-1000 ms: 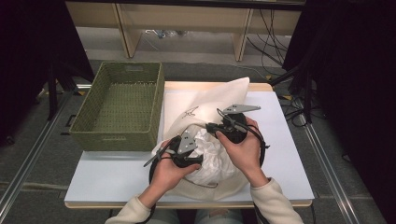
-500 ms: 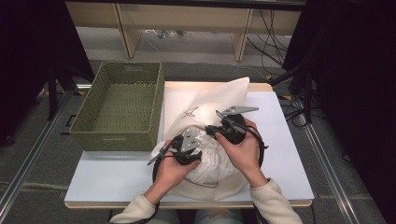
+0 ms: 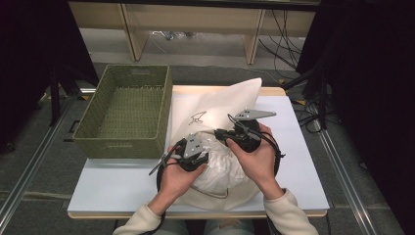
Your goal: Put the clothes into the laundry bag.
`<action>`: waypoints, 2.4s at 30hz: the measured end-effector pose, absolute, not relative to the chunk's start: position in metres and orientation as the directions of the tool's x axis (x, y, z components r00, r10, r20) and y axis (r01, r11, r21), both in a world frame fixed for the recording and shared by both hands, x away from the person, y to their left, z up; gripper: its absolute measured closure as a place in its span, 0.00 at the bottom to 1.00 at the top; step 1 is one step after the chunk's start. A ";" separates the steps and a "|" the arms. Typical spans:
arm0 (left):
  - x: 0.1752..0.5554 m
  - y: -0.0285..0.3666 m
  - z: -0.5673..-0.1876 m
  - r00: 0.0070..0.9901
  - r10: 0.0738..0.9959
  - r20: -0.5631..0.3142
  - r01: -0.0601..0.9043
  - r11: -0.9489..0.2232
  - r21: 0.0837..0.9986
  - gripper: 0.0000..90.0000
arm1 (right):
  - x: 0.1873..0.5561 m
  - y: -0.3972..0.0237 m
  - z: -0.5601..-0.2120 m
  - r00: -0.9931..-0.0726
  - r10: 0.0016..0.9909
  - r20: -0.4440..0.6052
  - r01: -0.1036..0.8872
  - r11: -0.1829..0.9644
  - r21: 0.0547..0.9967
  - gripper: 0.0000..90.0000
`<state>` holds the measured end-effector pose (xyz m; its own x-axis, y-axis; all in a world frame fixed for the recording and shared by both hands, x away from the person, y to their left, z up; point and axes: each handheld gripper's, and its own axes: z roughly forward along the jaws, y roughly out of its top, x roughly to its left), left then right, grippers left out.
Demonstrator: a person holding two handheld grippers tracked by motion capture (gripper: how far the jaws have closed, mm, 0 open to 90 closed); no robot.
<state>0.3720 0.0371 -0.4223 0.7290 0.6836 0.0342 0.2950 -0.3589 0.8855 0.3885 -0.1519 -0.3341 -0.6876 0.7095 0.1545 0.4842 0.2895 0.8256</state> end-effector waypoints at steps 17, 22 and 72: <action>0.377 0.037 -0.427 0.722 0.691 0.041 0.298 -0.364 0.882 0.85 | 0.395 -0.155 -0.341 -0.654 0.737 0.173 0.522 0.274 0.807 0.98; 0.372 0.039 -0.420 0.719 0.693 0.048 0.287 -0.359 0.888 0.85 | 0.396 -0.156 -0.341 -0.655 0.737 0.169 0.514 0.270 0.814 0.98; 0.364 0.022 -0.438 0.756 0.635 0.161 0.248 -0.505 0.827 0.48 | 0.398 -0.158 -0.344 -0.653 0.744 0.145 0.510 0.289 0.810 0.98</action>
